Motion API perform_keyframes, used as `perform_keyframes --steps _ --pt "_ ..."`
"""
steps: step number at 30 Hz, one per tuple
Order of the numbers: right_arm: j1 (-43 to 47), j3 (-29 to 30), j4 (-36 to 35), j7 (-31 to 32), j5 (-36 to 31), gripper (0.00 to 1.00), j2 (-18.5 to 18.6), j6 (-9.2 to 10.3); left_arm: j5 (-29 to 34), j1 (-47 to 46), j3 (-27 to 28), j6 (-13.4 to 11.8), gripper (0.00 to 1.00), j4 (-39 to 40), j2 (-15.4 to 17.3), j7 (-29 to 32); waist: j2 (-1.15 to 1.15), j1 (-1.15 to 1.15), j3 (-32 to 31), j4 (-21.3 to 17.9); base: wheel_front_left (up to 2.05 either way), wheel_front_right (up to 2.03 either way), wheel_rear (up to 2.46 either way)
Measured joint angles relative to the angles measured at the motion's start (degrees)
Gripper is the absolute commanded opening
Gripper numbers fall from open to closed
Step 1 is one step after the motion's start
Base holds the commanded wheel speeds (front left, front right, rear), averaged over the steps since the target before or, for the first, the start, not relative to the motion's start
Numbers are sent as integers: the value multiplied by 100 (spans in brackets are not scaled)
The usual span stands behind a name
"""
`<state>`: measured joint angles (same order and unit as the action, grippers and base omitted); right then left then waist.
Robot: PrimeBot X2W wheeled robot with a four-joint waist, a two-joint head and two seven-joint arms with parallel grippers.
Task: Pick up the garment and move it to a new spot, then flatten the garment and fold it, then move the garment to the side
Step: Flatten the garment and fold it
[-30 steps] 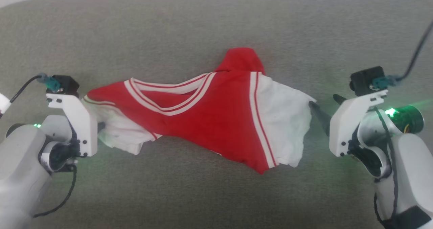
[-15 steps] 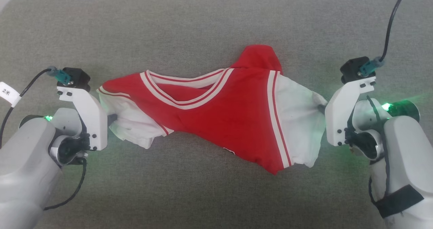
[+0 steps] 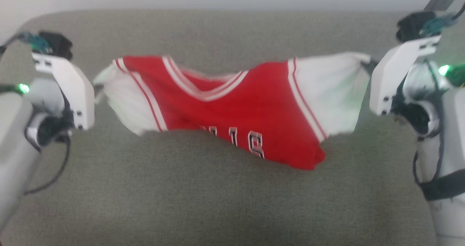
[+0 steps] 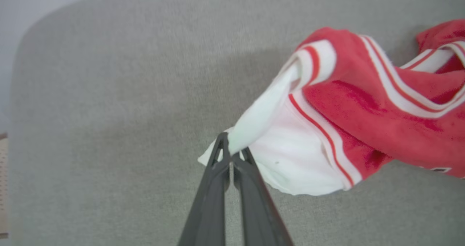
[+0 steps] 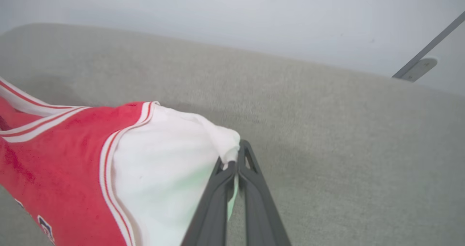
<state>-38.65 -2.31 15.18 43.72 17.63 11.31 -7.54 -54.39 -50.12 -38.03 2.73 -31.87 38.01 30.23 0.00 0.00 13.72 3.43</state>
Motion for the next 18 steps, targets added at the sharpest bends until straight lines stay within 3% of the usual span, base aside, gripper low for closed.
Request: perform_keyframes --steps 9,18 --pt "-765 196 47 -588 -8 0 154 1 309 -839 51 -30 0 383 235 44 0 0 -609 -97 0 0 0" --pt "-1440 227 358 -1076 -67 0 169 1 610 -1592 104 -59 0 336 250 -110 0 0 -1050 -181 0 0 0"
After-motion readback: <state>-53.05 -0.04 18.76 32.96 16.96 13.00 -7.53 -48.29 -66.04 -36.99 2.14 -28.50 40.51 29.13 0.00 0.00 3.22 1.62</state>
